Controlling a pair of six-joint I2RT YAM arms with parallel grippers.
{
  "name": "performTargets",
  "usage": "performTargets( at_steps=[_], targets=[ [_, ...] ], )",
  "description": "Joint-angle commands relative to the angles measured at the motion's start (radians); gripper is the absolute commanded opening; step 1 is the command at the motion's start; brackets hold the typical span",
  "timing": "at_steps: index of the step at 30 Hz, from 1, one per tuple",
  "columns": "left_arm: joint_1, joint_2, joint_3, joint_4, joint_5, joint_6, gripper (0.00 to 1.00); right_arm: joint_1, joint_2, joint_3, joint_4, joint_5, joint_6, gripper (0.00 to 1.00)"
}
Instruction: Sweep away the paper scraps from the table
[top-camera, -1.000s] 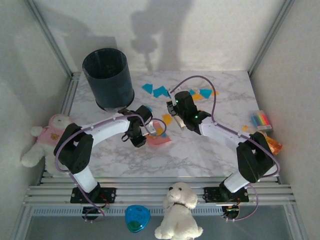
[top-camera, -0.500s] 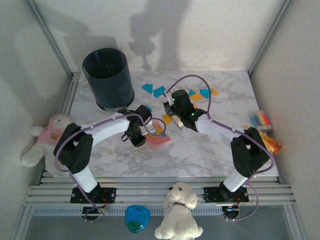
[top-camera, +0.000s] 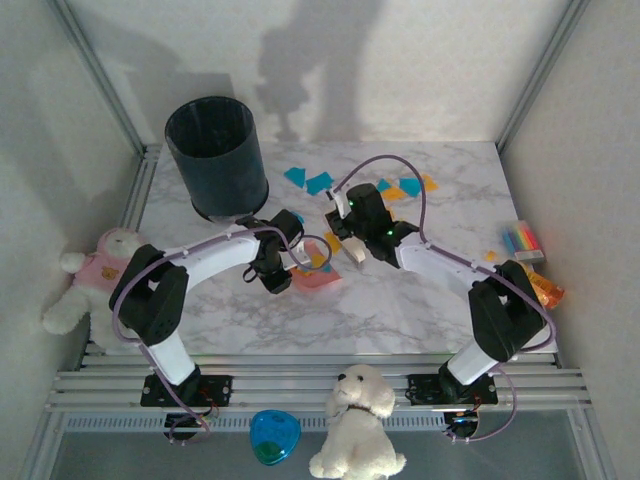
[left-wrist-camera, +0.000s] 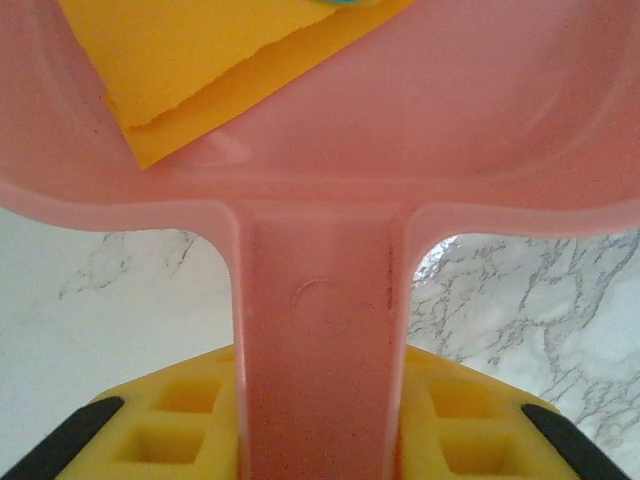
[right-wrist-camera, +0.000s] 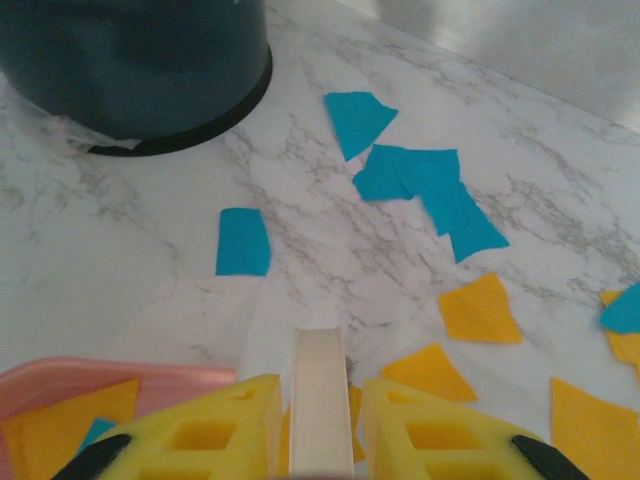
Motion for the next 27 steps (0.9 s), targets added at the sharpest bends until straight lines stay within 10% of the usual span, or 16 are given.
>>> performTargets(
  at_steps=[1, 14, 27],
  targets=[
    [0.012, 0.024, 0.026, -0.038, -0.019, -0.019, 0.0, 0.016, -0.059, -0.021, -0.028, -0.046, 0.013, 0.0],
    [0.012, 0.017, 0.021, -0.041, -0.016, -0.008, 0.0, 0.029, -0.134, -0.031, -0.013, -0.073, 0.053, 0.0],
    [0.01, 0.014, 0.017, -0.041, -0.014, 0.003, 0.0, 0.029, -0.099, -0.032, 0.01, 0.16, 0.082, 0.0]
  ],
)
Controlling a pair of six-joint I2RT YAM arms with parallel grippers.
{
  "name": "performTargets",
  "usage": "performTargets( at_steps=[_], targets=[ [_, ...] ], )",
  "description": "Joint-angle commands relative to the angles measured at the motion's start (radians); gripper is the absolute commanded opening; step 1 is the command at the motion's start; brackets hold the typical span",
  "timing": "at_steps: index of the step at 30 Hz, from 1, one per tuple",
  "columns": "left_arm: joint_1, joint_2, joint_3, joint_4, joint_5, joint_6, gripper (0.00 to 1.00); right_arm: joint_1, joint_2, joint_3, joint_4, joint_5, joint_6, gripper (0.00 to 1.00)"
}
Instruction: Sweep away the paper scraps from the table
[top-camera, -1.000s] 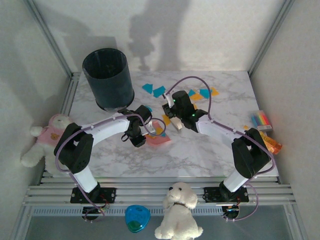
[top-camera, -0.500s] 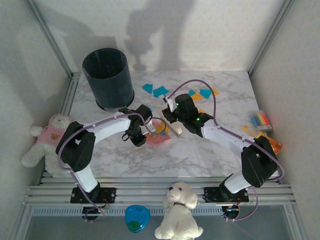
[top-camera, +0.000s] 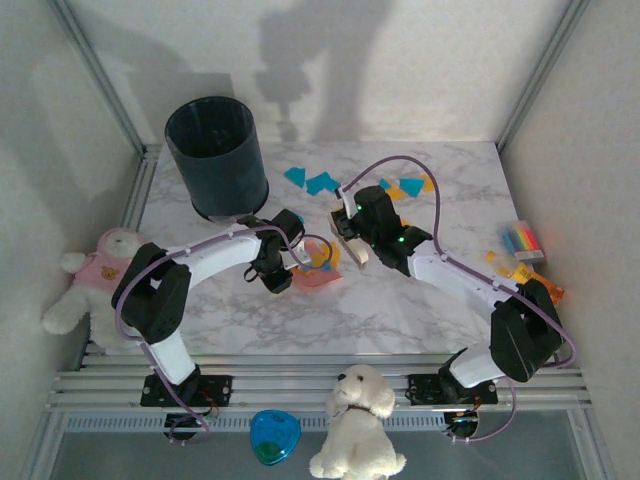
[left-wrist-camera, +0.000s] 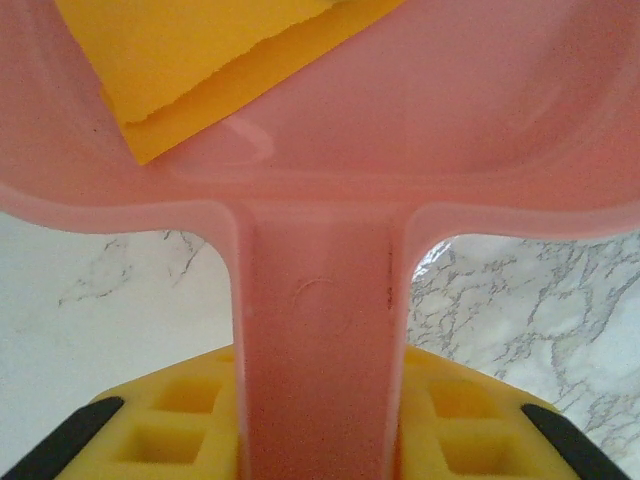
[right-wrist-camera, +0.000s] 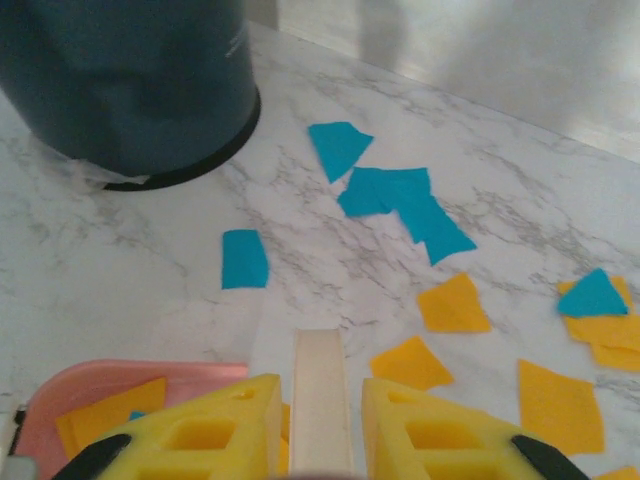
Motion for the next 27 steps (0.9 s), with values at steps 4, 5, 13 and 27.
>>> performTargets(
  at_steps=[4, 5, 13, 27],
  targets=[
    [0.01, 0.001, 0.011, -0.041, -0.015, 0.006, 0.0, 0.008, 0.05, -0.005, 0.054, 0.095, 0.023, 0.0],
    [0.01, -0.002, 0.01, -0.039, -0.016, 0.006, 0.0, 0.008, 0.055, -0.006, 0.054, 0.089, 0.026, 0.0],
    [0.01, 0.0, 0.011, -0.038, -0.013, 0.005, 0.0, 0.014, 0.077, -0.02, 0.039, 0.05, 0.043, 0.0],
    [0.01, 0.008, 0.013, -0.04, -0.013, 0.004, 0.0, 0.037, 0.073, -0.063, 0.077, -0.12, 0.097, 0.0]
  ],
)
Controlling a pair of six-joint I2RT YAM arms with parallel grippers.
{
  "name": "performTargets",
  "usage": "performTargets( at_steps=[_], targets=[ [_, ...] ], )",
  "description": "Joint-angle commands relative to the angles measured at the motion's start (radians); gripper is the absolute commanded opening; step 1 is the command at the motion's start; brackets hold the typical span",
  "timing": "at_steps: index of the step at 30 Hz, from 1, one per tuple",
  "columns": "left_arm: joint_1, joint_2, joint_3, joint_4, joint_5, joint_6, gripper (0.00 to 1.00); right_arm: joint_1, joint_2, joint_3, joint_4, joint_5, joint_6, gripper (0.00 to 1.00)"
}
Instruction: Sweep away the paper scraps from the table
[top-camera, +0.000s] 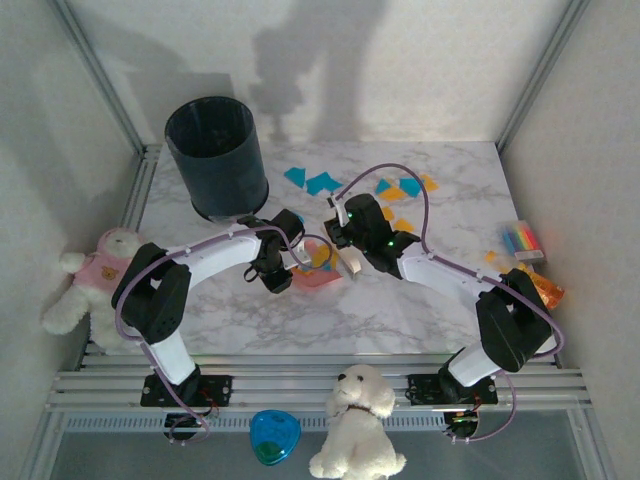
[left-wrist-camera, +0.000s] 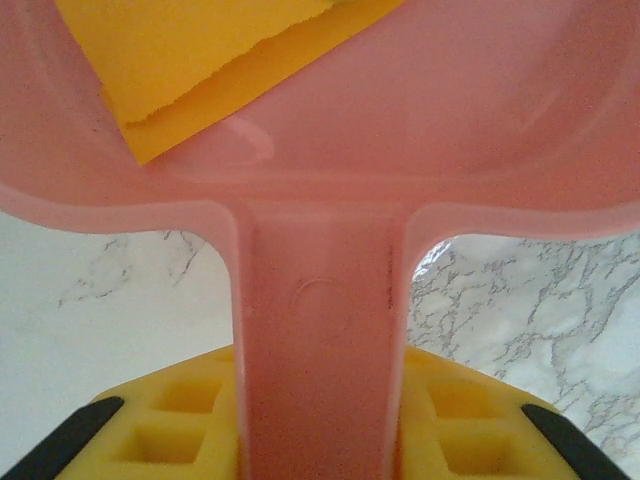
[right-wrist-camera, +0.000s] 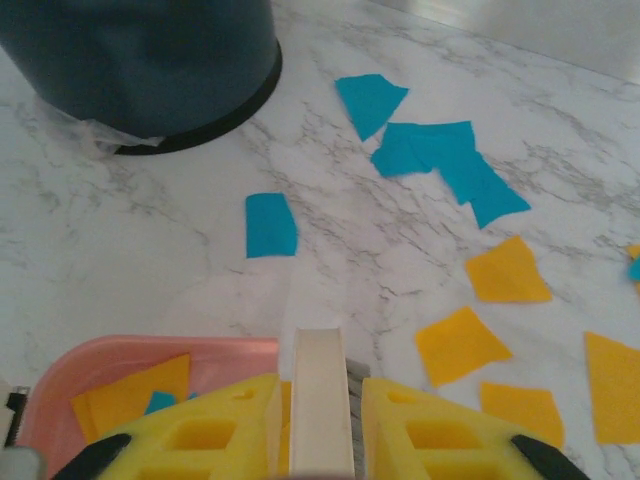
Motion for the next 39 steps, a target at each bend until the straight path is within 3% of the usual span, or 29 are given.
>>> performTargets(
  at_steps=[1, 17, 28, 39],
  targets=[
    [0.01, 0.007, 0.013, -0.039, -0.013, 0.004, 0.0, 0.009, 0.005, -0.024, 0.024, -0.077, 0.039, 0.0],
    [0.011, 0.003, 0.01, -0.038, -0.014, 0.006, 0.0, 0.011, -0.032, -0.035, 0.052, -0.11, 0.056, 0.0],
    [0.009, -0.01, 0.011, -0.031, -0.019, 0.002, 0.0, 0.009, -0.091, -0.085, 0.081, 0.038, 0.095, 0.0],
    [0.01, -0.028, 0.02, -0.02, -0.032, -0.003, 0.0, -0.02, -0.207, -0.15, 0.102, 0.096, 0.172, 0.0]
  ],
)
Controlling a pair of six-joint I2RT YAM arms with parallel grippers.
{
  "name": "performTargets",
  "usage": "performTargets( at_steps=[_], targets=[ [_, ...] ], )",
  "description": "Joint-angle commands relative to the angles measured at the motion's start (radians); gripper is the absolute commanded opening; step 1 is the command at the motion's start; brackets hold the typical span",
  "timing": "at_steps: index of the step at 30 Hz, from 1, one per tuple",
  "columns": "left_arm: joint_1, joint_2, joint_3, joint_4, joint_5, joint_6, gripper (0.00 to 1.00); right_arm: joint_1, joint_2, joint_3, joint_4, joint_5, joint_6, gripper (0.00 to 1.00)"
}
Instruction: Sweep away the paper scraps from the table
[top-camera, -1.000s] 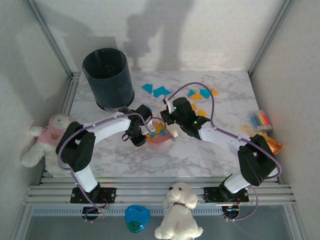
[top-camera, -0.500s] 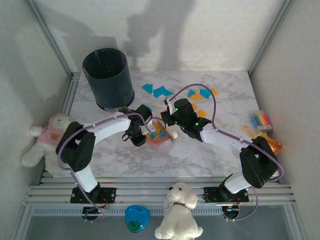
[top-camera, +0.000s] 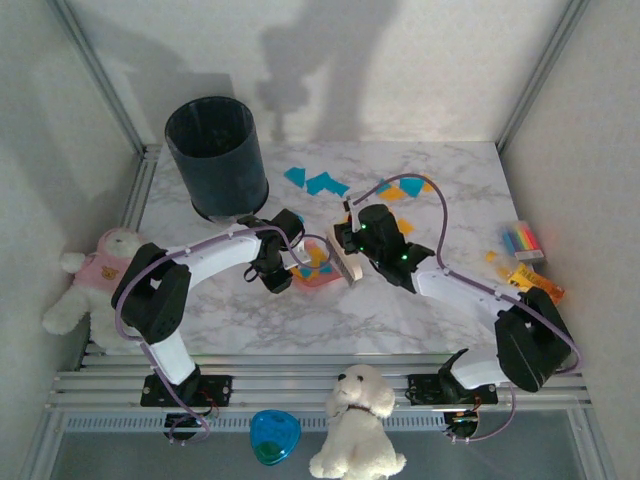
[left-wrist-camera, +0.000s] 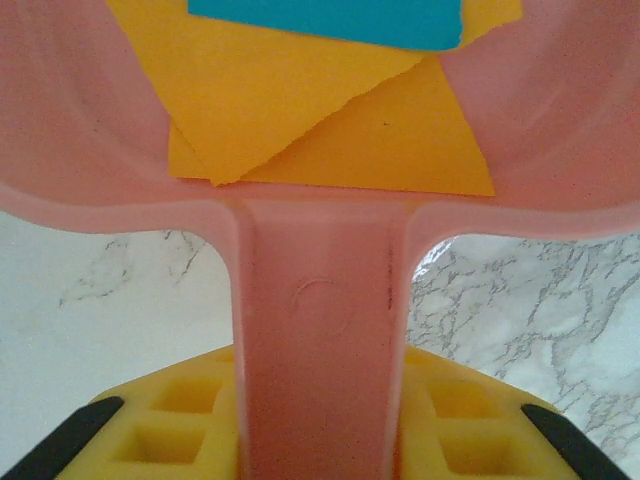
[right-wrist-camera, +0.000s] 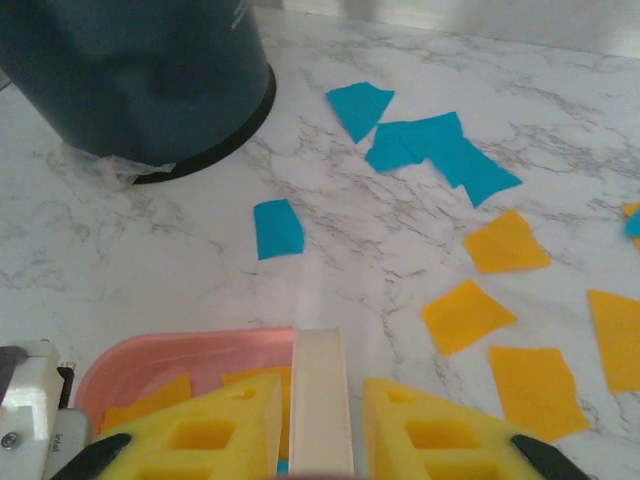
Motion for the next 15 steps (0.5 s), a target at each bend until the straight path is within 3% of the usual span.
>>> performTargets(
  at_steps=[1, 15],
  targets=[
    [0.01, -0.03, 0.025, -0.019, -0.032, -0.005, 0.0, -0.013, -0.078, -0.017, 0.037, 0.077, 0.04, 0.0],
    [0.017, -0.099, 0.077, 0.04, -0.012, -0.042, 0.0, -0.102, -0.289, -0.081, -0.091, 0.17, 0.059, 0.0]
  ],
)
